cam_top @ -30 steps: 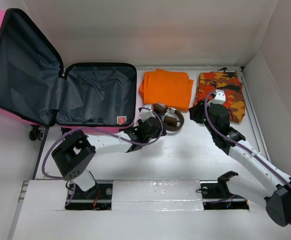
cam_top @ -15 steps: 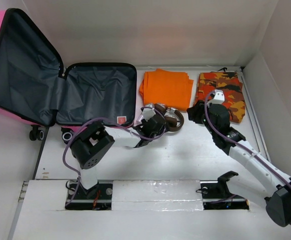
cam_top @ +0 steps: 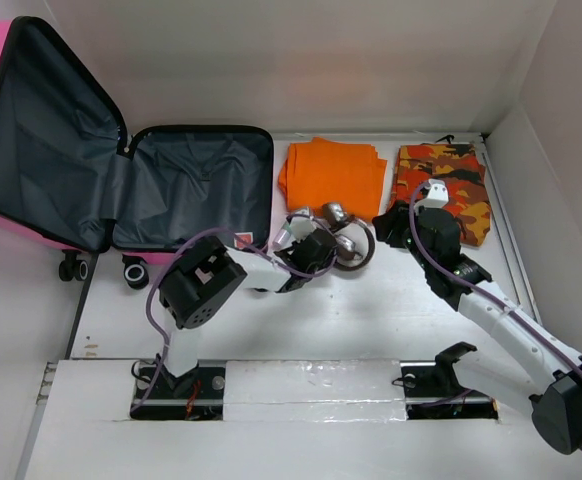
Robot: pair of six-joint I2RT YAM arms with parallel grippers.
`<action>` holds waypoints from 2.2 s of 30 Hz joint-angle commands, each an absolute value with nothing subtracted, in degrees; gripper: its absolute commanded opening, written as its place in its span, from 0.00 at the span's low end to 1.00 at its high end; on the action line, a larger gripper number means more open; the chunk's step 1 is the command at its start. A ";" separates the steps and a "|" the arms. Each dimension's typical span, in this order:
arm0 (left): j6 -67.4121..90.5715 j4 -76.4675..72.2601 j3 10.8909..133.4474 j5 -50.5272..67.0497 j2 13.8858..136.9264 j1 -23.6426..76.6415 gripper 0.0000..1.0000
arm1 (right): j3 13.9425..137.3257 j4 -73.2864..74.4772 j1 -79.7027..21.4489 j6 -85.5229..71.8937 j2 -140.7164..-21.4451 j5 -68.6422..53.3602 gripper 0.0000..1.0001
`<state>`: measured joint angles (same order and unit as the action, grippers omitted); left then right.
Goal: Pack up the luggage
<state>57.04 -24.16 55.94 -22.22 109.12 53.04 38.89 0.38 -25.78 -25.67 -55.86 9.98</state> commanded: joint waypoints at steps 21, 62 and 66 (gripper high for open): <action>46.40 -15.57 50.44 -30.75 68.48 44.87 0.00 | 38.76 -2.64 -25.40 -25.22 -52.29 10.63 0.51; 46.23 -16.00 37.27 -25.58 51.95 27.32 0.93 | 72.15 -10.02 -39.20 -45.52 -110.03 13.79 0.72; 45.00 -16.00 34.03 -26.53 48.35 34.87 0.92 | 76.10 -7.48 -39.81 -49.04 -114.60 13.80 0.69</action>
<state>47.99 -15.53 36.07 -25.47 51.51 31.44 72.14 -6.79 -38.72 -44.53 -113.16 12.19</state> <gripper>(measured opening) 0.923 0.702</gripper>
